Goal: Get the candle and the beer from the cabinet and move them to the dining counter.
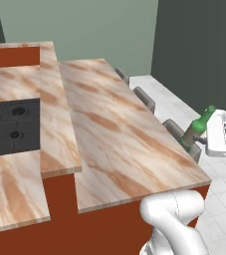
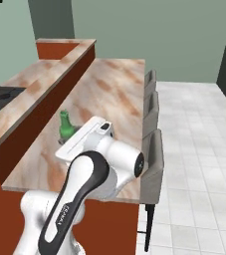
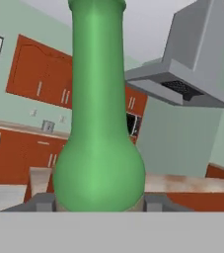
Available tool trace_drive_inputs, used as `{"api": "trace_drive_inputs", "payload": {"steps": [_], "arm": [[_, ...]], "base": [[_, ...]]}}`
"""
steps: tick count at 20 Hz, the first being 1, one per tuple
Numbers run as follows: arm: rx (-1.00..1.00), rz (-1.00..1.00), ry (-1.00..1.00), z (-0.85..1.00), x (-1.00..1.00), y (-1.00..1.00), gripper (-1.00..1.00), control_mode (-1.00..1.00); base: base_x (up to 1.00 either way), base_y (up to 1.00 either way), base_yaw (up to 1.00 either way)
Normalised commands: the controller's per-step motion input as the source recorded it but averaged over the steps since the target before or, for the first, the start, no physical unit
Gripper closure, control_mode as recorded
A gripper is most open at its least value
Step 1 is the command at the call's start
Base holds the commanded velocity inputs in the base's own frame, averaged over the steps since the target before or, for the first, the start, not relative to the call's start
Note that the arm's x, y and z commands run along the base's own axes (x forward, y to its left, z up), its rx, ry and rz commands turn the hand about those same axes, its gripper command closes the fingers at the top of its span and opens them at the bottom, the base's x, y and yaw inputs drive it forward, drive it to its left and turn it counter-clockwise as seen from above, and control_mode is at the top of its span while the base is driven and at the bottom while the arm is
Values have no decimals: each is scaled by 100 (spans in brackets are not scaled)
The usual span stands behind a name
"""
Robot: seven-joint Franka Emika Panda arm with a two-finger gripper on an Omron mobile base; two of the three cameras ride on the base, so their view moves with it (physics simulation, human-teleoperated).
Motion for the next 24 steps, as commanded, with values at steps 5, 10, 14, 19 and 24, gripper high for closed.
{"api": "trace_drive_inputs", "payload": {"steps": [5,10,14,19,24], "arm": [[-10,1,0,-37,14,22,100,-100],[-10,0,1,-37,20,25,100,-100],[-7,0,6,-45,28,17,100,-100],[0,2,6,-49,39,14,100,-100],[0,2,6,-45,40,13,100,-100]], "base": [[0,0,0],[0,0,0],[0,0,0],[0,0,0],[0,0,0]]}}
